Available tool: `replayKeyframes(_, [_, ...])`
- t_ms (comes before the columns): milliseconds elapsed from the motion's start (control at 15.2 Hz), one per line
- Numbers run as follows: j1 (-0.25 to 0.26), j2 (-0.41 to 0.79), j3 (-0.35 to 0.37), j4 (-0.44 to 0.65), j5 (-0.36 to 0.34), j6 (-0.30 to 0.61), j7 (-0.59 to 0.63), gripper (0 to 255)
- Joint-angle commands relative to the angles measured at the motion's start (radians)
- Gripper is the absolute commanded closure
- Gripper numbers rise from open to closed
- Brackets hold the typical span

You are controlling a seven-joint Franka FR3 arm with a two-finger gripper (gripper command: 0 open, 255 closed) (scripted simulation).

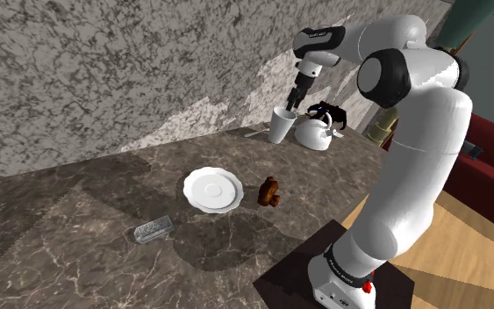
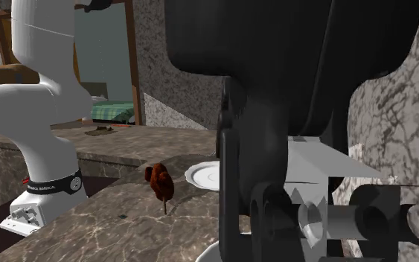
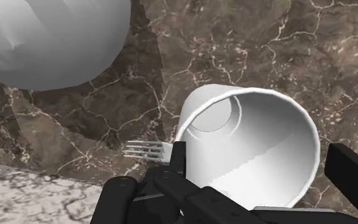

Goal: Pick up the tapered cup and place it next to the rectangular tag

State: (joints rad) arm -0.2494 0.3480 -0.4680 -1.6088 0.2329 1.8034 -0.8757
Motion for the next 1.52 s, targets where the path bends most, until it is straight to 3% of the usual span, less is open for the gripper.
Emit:
replayKeyframes(0, [-0.041, 0.084, 0.002, 0.101, 0.035, -0.032, -0.034, 0])
replayKeyframes(198, [-0.104, 0.209, 0.016, 0.256, 0.080, -0.079, -0.064, 0])
replayKeyframes(726, [-0.089, 0.214, 0.023, 0.160, 0.088, 0.019, -0.074, 0])
replayKeyframes(1188, [-0.089, 0.214, 0.023, 0.161, 0.088, 0.019, -0.074, 0])
replayKeyframes(1254, [-0.089, 0.214, 0.023, 0.161, 0.088, 0.019, -0.074, 255])
replayKeyframes(1452, [-0.089, 0.214, 0.023, 0.161, 0.088, 0.019, -0.074, 255])
